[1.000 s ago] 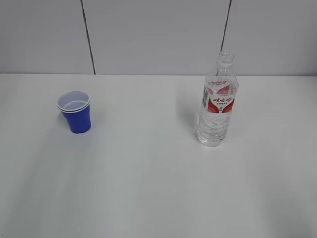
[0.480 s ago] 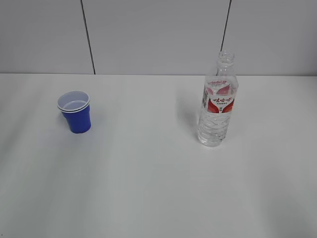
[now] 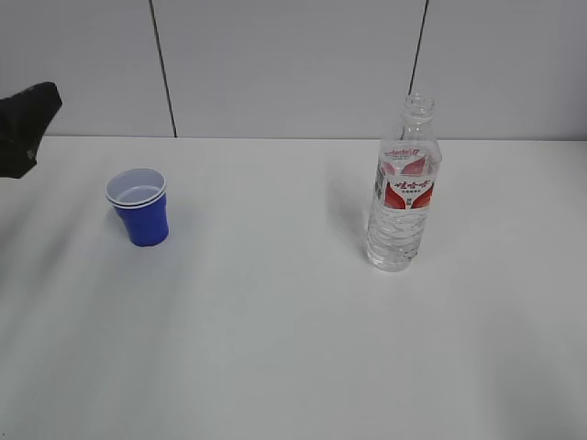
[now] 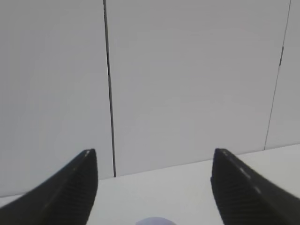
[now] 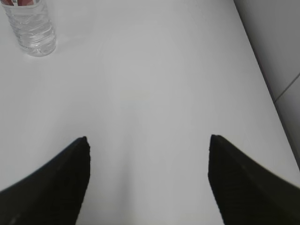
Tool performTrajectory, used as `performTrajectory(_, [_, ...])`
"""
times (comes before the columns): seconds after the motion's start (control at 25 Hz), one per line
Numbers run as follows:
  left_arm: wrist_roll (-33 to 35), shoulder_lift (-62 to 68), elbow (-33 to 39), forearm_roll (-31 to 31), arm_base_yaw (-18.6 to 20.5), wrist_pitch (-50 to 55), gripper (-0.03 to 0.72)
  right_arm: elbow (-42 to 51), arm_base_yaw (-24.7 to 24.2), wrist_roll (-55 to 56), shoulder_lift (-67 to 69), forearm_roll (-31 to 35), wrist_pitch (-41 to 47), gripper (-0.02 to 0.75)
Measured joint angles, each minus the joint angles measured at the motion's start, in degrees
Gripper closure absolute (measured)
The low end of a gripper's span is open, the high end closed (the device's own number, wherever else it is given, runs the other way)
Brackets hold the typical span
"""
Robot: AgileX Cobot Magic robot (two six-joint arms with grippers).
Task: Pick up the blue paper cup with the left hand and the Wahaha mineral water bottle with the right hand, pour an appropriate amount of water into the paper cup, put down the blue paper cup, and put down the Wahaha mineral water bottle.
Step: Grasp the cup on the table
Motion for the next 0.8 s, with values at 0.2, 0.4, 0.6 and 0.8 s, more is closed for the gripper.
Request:
performTrajectory(0.2, [0.0,6.7,0.0,0.0,0.0,-5.5,0.117,0.0,0.0,0.0,0.0,0.0,0.0,0.150])
performTrajectory(0.4, [0.0,15.8,-0.2,-0.1,0.0,-9.2,0.117,0.0,0.0,0.0,0.0,0.0,0.0,0.150])
performTrajectory(0.6, [0.4,22.1,-0.5,-0.4,0.0,-9.3,0.117,0.0,0.0,0.0,0.0,0.0,0.0,0.150])
performTrajectory(0.8, [2.3,25.4,-0.5,-0.9,0.0,-9.5,0.117,0.0,0.0,0.0,0.0,0.0,0.0,0.150])
